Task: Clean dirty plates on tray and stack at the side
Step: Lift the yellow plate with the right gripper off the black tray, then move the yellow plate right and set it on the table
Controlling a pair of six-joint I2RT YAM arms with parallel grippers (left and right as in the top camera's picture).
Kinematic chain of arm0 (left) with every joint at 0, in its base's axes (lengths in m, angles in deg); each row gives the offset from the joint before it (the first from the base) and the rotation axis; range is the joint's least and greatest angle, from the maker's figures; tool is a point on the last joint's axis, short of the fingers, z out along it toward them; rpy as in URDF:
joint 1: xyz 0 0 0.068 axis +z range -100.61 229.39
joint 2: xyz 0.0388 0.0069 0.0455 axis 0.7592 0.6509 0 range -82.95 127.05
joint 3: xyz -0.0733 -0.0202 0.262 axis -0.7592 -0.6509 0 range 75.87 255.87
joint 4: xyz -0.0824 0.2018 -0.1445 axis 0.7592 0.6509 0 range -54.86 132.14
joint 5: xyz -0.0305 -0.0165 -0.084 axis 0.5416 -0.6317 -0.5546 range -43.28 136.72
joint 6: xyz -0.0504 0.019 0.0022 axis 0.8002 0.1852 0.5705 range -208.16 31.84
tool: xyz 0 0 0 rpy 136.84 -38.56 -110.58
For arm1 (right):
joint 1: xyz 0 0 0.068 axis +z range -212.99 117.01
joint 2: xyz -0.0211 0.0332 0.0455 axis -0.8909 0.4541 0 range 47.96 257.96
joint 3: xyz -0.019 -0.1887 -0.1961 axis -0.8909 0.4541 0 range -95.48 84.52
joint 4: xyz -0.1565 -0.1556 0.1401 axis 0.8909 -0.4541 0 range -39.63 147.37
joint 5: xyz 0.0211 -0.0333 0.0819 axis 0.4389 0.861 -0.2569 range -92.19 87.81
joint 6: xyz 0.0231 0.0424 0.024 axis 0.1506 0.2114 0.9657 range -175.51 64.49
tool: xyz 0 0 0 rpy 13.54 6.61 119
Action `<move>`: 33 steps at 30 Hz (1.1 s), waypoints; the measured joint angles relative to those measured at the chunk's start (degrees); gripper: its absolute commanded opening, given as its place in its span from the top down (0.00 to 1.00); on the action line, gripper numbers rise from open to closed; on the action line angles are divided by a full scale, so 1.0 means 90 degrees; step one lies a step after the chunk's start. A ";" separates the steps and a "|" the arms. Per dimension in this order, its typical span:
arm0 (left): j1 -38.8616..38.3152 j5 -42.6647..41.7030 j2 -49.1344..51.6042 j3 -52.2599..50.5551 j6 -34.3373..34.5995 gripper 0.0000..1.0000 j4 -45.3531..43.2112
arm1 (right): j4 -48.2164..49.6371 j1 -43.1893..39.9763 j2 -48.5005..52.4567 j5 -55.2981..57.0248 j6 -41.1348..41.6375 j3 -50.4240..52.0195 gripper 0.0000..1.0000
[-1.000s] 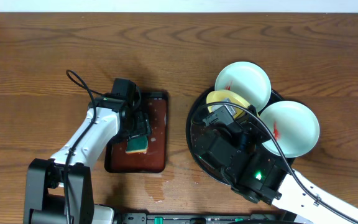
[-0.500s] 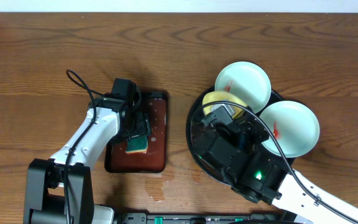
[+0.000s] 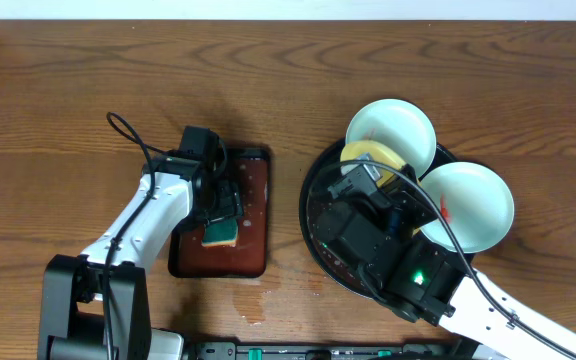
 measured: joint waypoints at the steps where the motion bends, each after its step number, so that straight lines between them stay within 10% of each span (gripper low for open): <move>1: 0.0000 0.0000 0.0000 0.0000 0.0000 0.20 -0.0002 | 0.0005 -0.0005 0.0000 0.0056 0.0007 0.0000 0.99; 25: 0.0000 0.0000 0.0000 0.0000 0.0000 0.20 -0.0015 | -0.0066 -0.0100 -0.0019 -0.0862 -0.0282 0.0000 0.99; 33: 0.0000 0.0000 0.0000 0.0000 0.0000 0.20 0.0005 | -0.0078 -0.1358 -0.0032 -0.1855 0.1163 0.0000 0.99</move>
